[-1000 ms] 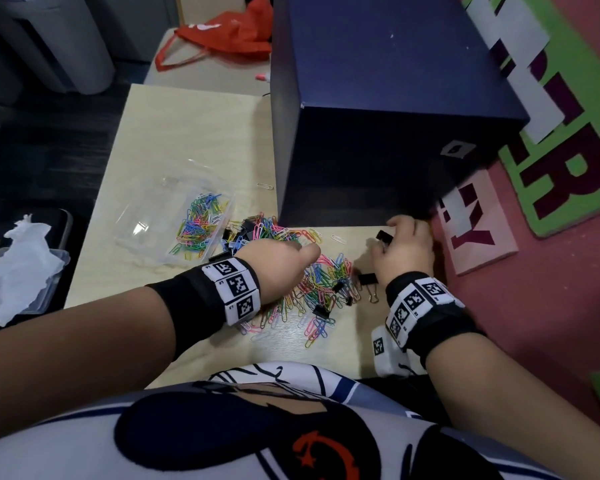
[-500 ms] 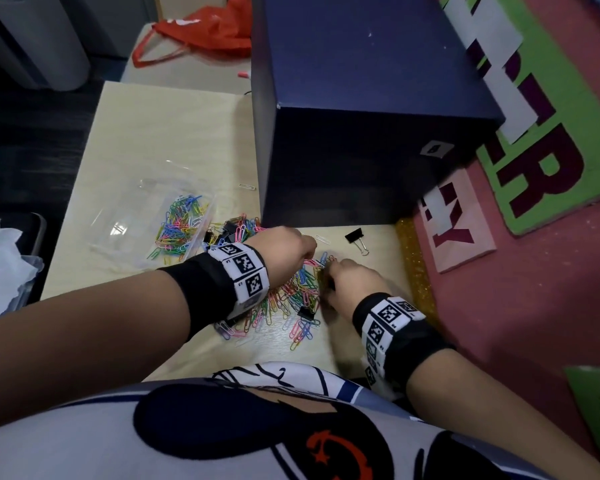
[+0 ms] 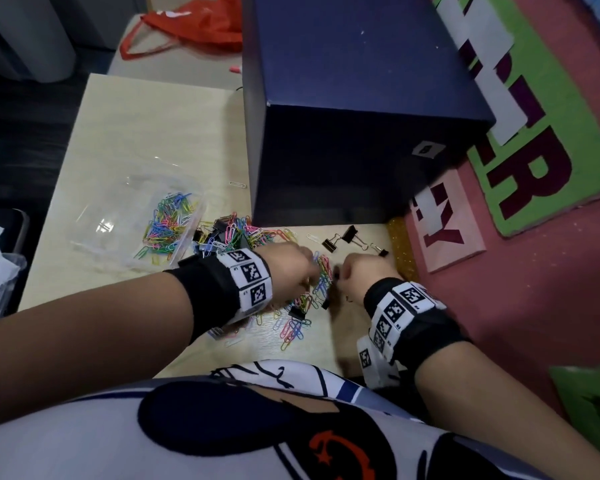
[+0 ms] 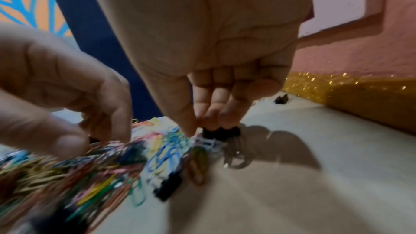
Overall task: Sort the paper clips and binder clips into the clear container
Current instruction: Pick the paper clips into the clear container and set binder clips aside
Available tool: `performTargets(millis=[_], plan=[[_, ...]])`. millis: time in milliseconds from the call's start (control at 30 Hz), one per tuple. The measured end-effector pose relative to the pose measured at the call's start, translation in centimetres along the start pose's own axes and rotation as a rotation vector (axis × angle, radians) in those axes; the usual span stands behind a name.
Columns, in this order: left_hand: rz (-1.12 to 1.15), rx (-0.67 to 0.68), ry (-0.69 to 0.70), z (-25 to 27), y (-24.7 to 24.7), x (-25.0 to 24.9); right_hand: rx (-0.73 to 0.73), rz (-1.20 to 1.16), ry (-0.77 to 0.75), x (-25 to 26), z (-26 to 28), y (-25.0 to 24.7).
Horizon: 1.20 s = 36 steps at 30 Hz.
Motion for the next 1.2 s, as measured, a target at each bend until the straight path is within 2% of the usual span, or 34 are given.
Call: performTargets(millis=[133,400,467,567,633,800,900,1033,1200], plan=[[-0.194,0.132,0.088,1.2,1.9,-1.7,0.077,0.142,-0.079,1.4,1.1,1.9],[-0.281,0.068,0.084,1.2,2.1,-2.4,0.067,0.191,-0.074,1.6,0.9,2.1],[-0.299,0.059,0.084,1.2,2.2,-2.4,0.023,0.1,-0.022,1.0,0.5,1.2],[-0.29,0.041,0.085,1.3,2.2,-2.2,-0.167,-0.116,0.103,-0.4,0.6,-0.8],[-0.285,0.055,0.081,1.3,2.3,-2.1,-0.251,-0.161,0.103,-0.8,0.8,-1.7],[-0.314,0.078,0.076,1.2,2.5,-2.2,-0.078,-0.048,-0.013,1.1,0.8,0.1],[-0.302,0.081,0.069,1.4,2.6,-2.1,-0.039,0.028,-0.015,1.7,1.3,1.1],[-0.296,0.075,0.053,1.5,2.7,-2.0,-0.078,0.033,0.022,1.1,1.7,1.0],[-0.315,0.071,0.033,1.6,2.7,-2.3,0.064,-0.081,-0.039,2.2,1.4,1.9]])
Point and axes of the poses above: each hand's wrist, its own z-axis away from the middle knuckle, its own y-axis out of the palm, x = y × z, the point moved 5 cm from there along -z, towards the middle knuckle, and after that the axes turned 4 degrees about y, right-handed, at the moved point
